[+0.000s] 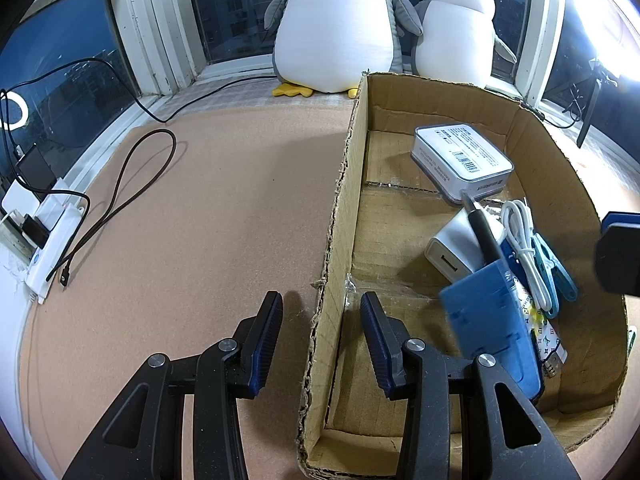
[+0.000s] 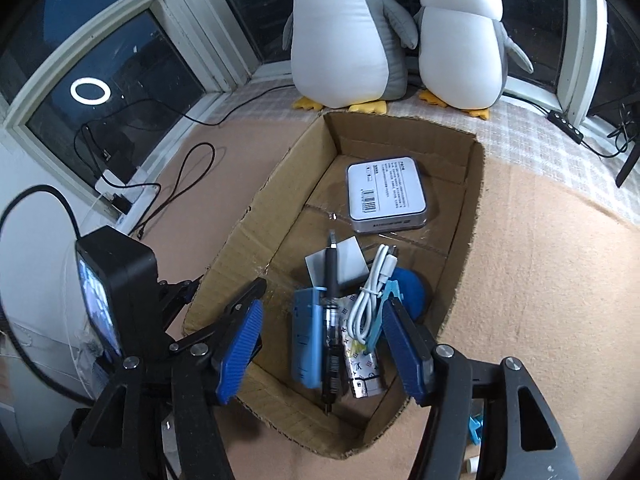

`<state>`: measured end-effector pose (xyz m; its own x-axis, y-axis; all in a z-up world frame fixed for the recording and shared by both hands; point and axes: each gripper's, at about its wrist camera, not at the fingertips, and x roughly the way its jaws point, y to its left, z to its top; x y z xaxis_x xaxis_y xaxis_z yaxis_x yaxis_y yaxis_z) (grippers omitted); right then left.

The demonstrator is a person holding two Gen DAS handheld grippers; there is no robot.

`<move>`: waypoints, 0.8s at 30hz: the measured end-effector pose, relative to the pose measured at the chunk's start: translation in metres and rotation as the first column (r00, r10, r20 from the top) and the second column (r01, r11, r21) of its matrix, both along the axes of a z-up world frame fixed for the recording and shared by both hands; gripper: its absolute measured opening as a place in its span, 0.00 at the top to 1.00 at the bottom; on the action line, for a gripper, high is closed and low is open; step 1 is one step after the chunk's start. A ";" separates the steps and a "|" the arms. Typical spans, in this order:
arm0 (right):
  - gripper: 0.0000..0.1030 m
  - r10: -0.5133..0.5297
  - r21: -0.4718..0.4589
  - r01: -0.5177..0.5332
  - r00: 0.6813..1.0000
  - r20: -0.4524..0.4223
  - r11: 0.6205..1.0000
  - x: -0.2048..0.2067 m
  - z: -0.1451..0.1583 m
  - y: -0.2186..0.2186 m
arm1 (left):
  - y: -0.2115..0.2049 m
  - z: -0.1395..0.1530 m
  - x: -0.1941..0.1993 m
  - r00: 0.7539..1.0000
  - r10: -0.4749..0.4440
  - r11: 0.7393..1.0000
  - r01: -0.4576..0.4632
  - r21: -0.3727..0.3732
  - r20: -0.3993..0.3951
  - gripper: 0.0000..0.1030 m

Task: Organize rigid objects
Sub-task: 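Carry the blue phone stand into the box and open the right tool, then move the right tool to the blue clothespin and close on it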

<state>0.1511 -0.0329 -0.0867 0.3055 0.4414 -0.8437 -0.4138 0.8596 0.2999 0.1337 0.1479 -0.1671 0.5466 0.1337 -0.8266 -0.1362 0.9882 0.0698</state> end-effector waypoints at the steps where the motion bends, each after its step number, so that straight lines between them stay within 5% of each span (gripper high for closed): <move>1: 0.43 -0.002 0.001 0.002 1.000 -0.001 1.000 -0.001 0.002 -0.003 | 0.000 0.000 0.000 1.000 0.000 1.000 0.000 0.000 0.000 0.57; 13: 0.43 0.016 -0.071 -0.019 0.999 -0.046 0.997 -0.021 0.011 -0.068 | -0.002 -0.001 -0.001 1.000 0.000 1.000 0.000 0.004 0.001 0.57; 24: 0.43 0.056 -0.192 -0.072 0.994 -0.089 0.979 -0.029 -0.020 -0.090 | -0.005 0.000 -0.001 1.000 -0.003 1.000 0.003 0.018 -0.003 0.57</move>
